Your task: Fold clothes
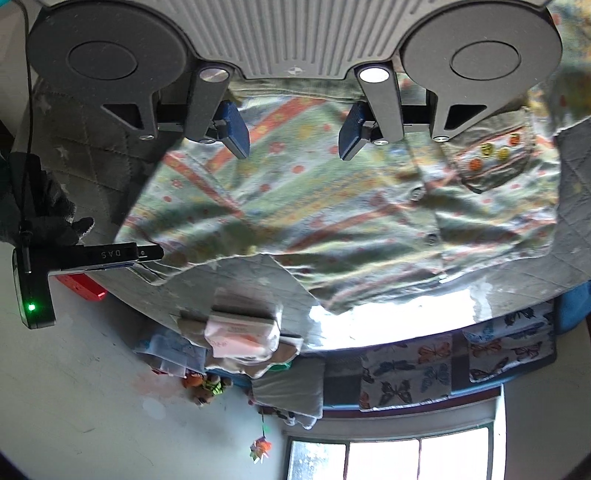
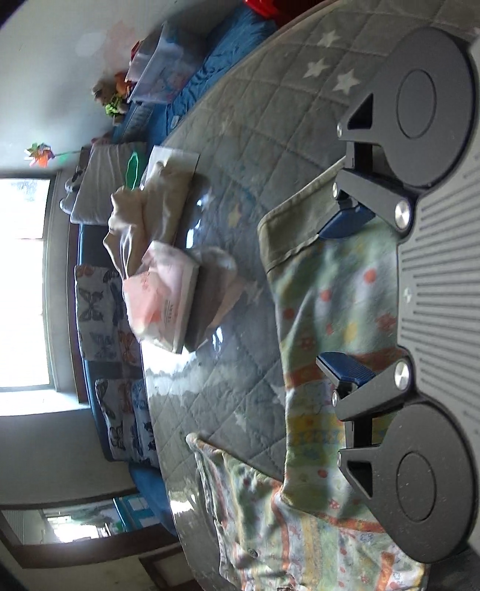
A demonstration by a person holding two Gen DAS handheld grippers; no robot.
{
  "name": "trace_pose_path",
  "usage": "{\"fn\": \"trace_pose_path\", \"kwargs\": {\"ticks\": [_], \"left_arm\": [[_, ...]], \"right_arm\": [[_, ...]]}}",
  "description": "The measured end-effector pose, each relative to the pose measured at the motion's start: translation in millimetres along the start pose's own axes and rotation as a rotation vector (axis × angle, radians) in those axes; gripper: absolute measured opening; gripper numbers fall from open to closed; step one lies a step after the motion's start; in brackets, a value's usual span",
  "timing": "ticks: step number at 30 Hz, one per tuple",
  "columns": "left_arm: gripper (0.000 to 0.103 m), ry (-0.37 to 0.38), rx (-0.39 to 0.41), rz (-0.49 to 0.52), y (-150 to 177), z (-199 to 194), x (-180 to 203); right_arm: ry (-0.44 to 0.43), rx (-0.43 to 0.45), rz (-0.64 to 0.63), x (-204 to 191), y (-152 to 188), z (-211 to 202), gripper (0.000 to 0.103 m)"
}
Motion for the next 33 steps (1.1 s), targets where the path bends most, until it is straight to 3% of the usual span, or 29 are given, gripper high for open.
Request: {"fn": "trace_pose_path", "kwargs": {"ticks": [12, 28, 33], "left_arm": [[0.08, -0.015, -0.052, -0.058, -9, 9, 8], [0.092, -0.062, -0.097, -0.071, -13, 21, 17], [0.092, -0.067, -0.092, -0.074, -16, 22, 18]], "right_arm": [[0.009, 0.026, 0.041, -5, 16, -13, 0.077], [0.027, 0.03, 0.03, -8, 32, -19, 0.102], [0.035, 0.032, 0.015, -10, 33, -17, 0.103]]}}
Point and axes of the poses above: each gripper's, at about its wrist camera, not at the fingertips, and z roughly the way its jaws point, x to its right, y to its underside, the point moved 2 cm from there along z, roughly the way its jaws point, and after that the axes turned 1 degree about -y, right-handed, at the moved point
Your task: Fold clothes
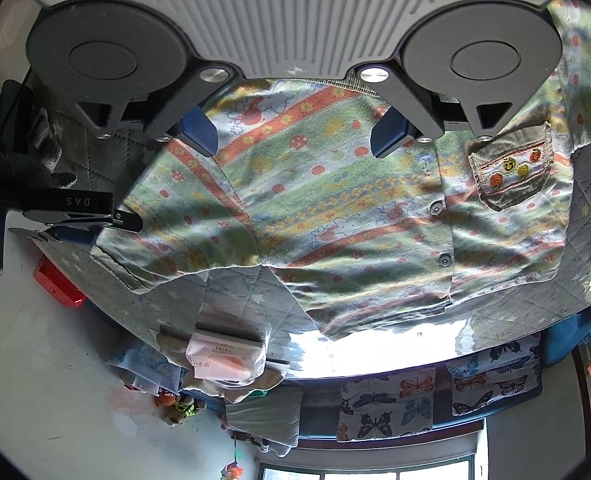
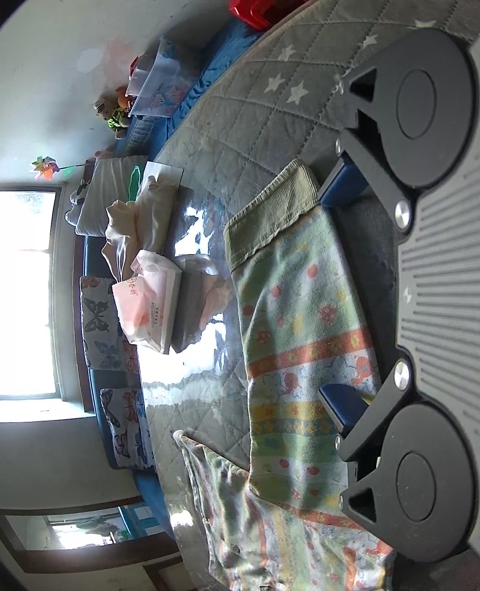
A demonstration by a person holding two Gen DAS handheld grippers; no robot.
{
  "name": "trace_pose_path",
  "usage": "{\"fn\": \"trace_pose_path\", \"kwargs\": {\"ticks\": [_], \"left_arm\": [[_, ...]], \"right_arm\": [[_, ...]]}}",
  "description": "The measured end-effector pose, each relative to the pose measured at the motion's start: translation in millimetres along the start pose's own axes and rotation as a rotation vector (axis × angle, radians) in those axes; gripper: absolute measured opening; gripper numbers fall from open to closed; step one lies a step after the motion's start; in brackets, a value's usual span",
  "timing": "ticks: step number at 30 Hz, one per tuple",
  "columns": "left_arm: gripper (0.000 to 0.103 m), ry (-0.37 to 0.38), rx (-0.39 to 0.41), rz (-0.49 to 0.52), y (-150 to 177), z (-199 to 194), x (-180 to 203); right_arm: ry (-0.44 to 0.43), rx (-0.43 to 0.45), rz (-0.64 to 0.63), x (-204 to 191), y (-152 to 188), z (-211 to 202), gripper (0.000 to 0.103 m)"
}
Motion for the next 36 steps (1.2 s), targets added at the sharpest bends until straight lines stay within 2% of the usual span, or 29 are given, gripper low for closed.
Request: {"fn": "trace_pose_path", "kwargs": {"ticks": [18, 26, 36], "left_arm": [[0.092, -0.009, 0.009, 0.005, -9, 4, 10], [0.092, -0.025, 0.005, 0.001, -12, 7, 13], [0.092, -0.026, -0.01, 0.026, -11, 12, 22]], "right_arm": [[-0.017, -0.004, 0.014, 5, -2, -1, 0.102], [0.023, -0.003, 0.077, 32, -14, 0, 0.089], [0.051, -0.01, 0.164, 65, -26, 6, 0.064]]}}
Point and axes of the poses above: each gripper's, at about its wrist camera, not at the fingertips, and z roughly the way its jaws point, x to its right, y to its underside, the point moved 2 cm from there along z, roughly the way its jaws point, and after that the axes turned 1 degree about -y, right-handed, at the moved point
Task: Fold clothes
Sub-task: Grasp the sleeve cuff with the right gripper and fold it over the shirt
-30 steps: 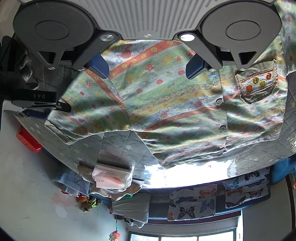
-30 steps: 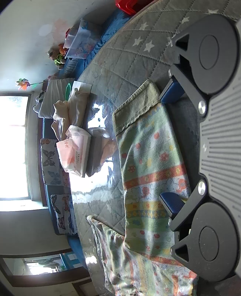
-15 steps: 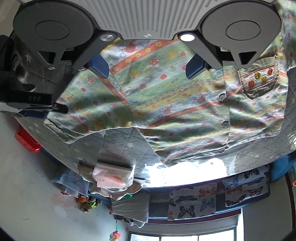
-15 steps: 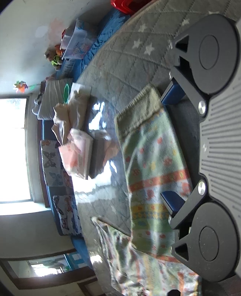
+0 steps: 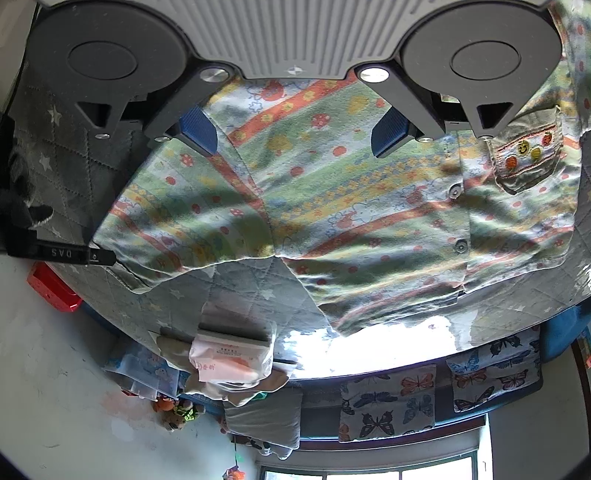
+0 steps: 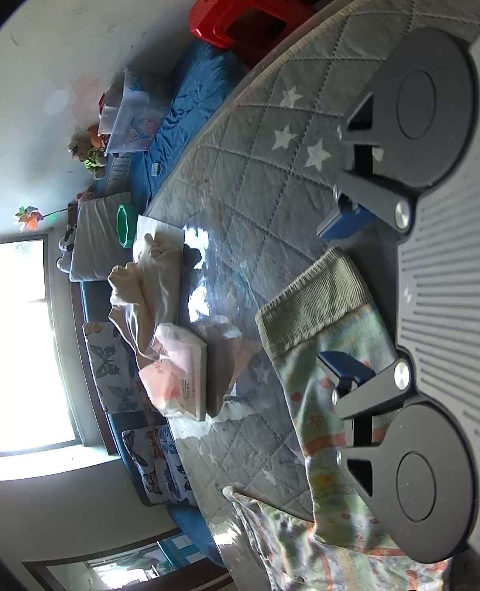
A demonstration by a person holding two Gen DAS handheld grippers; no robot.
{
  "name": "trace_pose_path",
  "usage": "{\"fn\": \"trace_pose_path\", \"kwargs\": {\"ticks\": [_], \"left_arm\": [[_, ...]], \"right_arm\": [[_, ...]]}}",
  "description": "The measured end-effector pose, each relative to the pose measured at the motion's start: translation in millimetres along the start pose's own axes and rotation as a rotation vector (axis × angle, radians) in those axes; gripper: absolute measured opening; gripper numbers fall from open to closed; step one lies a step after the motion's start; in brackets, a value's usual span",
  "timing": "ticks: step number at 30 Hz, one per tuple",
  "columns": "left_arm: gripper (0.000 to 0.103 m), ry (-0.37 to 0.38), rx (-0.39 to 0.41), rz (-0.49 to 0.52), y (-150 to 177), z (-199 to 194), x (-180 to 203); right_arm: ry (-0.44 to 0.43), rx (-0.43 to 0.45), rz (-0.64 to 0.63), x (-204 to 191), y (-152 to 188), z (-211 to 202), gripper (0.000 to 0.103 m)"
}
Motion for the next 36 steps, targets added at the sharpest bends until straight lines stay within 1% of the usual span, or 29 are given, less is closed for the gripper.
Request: {"fn": "trace_pose_path", "kwargs": {"ticks": [2, 3, 5, 6, 7, 8, 9, 10, 13, 19, 25, 29, 31, 36], "left_arm": [[0.092, 0.0, -0.003, 0.005, 0, 1, 2], [0.092, -0.001, -0.004, 0.007, 0, 2, 2], [0.092, -0.004, -0.006, 0.01, -1, 3, 3], [0.092, -0.006, -0.009, 0.011, 0, 4, 3], [0.092, -0.008, -0.011, 0.012, 0, 5, 3], [0.092, -0.01, -0.013, 0.015, 0, 7, 3], [0.092, -0.013, -0.015, 0.018, 0, 8, 3], [0.092, -0.015, -0.016, 0.021, 0, 9, 3], [0.092, -0.023, -0.02, 0.032, 1, 13, 4], [0.092, -0.011, -0.028, 0.038, 5, 16, 3], [0.092, 0.013, -0.024, 0.03, 9, 18, -1], [0.092, 0.04, -0.001, 0.002, 12, 8, -12], [0.092, 0.047, 0.024, -0.023, 13, -3, -24], [0.092, 0.017, 0.096, -0.1, 19, -35, -68]], "right_arm": [[0.012, -0.007, 0.004, 3, -1, 2, 0.059], [0.014, -0.008, 0.004, 5, -1, 3, 0.054], [0.016, -0.012, -0.003, 4, 0, 4, 0.052], [0.014, -0.014, -0.011, 3, 0, 3, 0.048], [0.009, -0.016, -0.016, 3, 0, 3, 0.04], [0.0, -0.017, -0.014, 2, 0, 3, 0.037], [-0.007, -0.018, -0.012, 2, 0, 2, 0.029], [-0.011, -0.018, -0.01, 1, -1, 2, 0.018], [-0.04, -0.003, 0.015, 1, -5, -5, 0.01], [-0.123, 0.053, 0.058, -5, -19, -30, 0.009], [-0.256, 0.122, 0.06, -37, -46, -71, 0.008], [-0.348, 0.135, 0.028, -73, -66, -93, 0.008], [-0.391, 0.133, 0.012, -92, -74, -100, 0.008], [-0.49, 0.129, -0.073, -156, -84, -111, 0.008]]}}
Point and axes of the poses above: each gripper's, at about its wrist camera, not at the fingertips, and z roughly the way its jaws point, x to its right, y to its underside, the point moved 2 cm from there along z, roughly the way its jaws point, and after that the axes turned 1 degree about -y, right-handed, at the moved point
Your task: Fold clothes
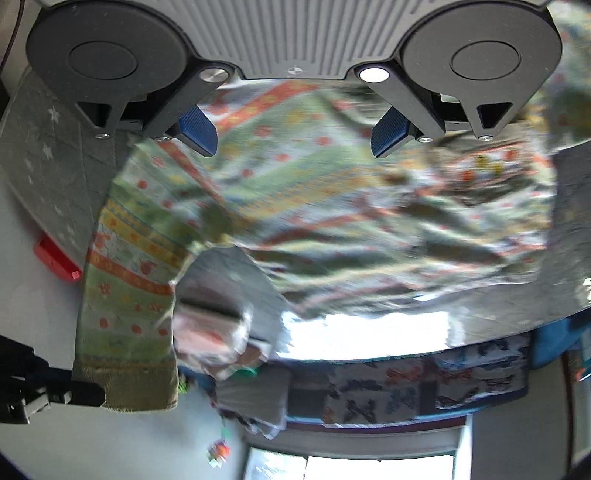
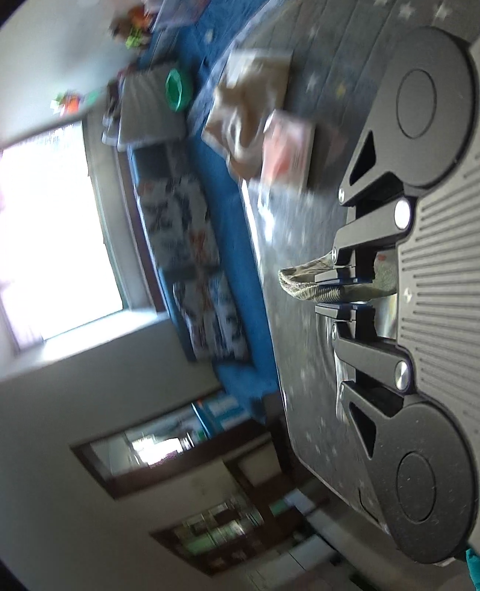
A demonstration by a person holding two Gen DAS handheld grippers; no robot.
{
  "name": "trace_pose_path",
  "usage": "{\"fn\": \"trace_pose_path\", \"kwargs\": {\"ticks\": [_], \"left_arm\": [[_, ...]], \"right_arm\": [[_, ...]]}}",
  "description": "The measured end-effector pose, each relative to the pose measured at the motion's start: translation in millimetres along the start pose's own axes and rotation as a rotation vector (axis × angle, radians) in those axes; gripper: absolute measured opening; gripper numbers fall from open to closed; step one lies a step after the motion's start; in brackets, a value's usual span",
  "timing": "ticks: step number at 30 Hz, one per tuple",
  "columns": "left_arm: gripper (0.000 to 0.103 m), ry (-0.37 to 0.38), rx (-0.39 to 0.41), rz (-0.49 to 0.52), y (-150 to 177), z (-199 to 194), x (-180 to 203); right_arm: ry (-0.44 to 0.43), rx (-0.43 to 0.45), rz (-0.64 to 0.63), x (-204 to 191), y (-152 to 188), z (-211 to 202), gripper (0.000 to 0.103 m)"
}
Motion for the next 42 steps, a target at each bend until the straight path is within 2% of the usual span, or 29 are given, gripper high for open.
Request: {"fn": "trace_pose_path", "kwargs": {"ticks": [7, 13, 18, 19, 22, 24, 27, 30, 35, 39, 42], "left_arm": [[0.092, -0.087, 0.066, -0.124, 13, -40, -67], [0.092, -0.146, 0.061, -0.209, 36, -56, -105], [0.092, -0.168, 0.058, -0.263, 48, -63, -121], [0.092, -0.17, 0.058, -0.27, 49, -64, -123], [0.092, -0.177, 0.06, -0.281, 50, -65, -127], [0.092, -0.182, 0.064, -0.285, 49, -67, -129], [0.092, -0.184, 0.073, -0.288, 46, -70, -131], [0.092, -0.171, 0.086, -0.278, 41, -68, -127], [0.092, -0.12, 0.087, -0.244, 32, -58, -109], [0.092, -0.08, 0.088, -0.201, 25, -52, -91], [0.092, -0.07, 0.087, -0.186, 22, -48, -85]], "right_arm": [[-0.145, -0.081, -0.065, -77, 9, 51, 0.008], [-0.227, -0.187, -0.107, -125, 40, 98, 0.008], [-0.261, -0.292, -0.137, -146, 76, 126, 0.009], [-0.269, -0.312, -0.144, -149, 84, 129, 0.015], [-0.296, -0.355, -0.146, -156, 97, 130, 0.021], [-0.298, -0.359, -0.167, -157, 98, 125, 0.022], [-0.272, -0.354, -0.209, -147, 91, 117, 0.024], [-0.202, -0.377, -0.276, -125, 90, 113, 0.025], [-0.096, -0.462, -0.33, -84, 110, 105, 0.025], [-0.021, -0.487, -0.363, -60, 126, 98, 0.025], [0.084, -0.495, -0.399, -42, 133, 93, 0.025]]}}
Point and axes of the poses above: each gripper's, at about its wrist camera, not at the fingertips, and z roughly the way its jaws point, x to its right, y to its underside, the point moved 2 cm from there along z, roughly the way its jaws point, and after that the axes turned 1 degree about -y, right-handed, at the moved point
